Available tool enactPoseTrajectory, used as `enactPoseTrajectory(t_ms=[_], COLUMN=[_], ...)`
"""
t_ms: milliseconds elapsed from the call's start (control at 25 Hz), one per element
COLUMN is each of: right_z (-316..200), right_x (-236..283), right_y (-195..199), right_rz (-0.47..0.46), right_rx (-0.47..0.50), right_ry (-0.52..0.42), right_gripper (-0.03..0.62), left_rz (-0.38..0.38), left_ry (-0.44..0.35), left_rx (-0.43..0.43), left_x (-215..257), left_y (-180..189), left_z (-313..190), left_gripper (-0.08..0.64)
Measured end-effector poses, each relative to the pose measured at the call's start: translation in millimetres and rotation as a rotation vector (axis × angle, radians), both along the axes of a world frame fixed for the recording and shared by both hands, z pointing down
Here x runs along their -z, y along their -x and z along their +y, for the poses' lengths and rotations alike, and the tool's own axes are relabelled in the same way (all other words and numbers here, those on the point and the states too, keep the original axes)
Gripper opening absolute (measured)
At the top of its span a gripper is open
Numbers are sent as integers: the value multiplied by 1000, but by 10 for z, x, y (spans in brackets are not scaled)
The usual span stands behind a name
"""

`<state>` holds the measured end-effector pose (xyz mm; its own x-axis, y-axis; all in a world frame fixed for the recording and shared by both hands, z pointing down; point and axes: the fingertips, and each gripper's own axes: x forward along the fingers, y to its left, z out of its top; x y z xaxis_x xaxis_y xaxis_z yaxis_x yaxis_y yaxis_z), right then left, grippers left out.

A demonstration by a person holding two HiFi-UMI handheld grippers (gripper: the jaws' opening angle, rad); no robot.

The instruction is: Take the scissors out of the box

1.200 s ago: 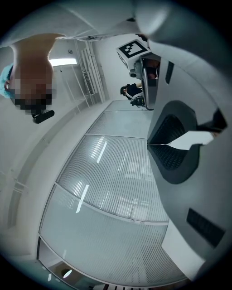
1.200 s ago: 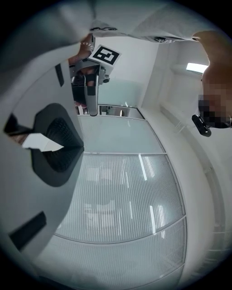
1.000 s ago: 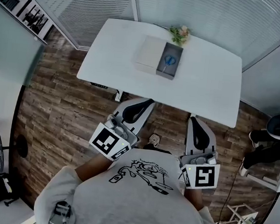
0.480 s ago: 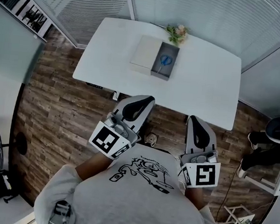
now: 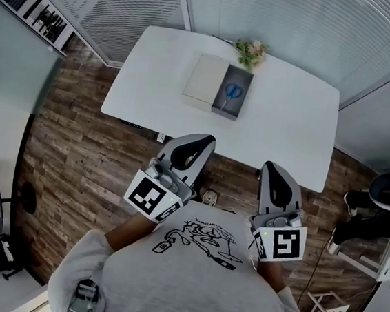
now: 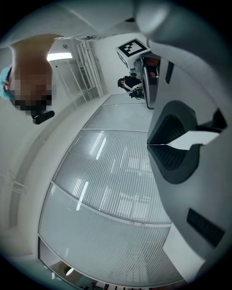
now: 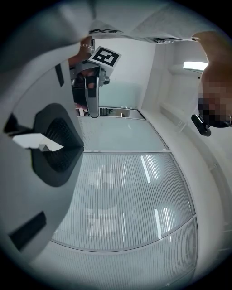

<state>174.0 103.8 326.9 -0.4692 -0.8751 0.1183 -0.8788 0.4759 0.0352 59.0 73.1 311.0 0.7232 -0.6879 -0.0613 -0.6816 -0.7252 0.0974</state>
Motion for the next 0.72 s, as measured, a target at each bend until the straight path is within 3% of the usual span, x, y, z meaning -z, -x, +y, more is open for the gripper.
enactPoseTrajectory(t_ms=[720], right_z=[-1260], right_x=[40], right_y=[366], right_rz=[3], right_rx=[8], right_ry=[16], right_gripper=[6], left_rz=[12], left_ry=[5], left_rx=[10], left_x=[58], left_y=[376], left_z=[-1248], left_gripper=[20])
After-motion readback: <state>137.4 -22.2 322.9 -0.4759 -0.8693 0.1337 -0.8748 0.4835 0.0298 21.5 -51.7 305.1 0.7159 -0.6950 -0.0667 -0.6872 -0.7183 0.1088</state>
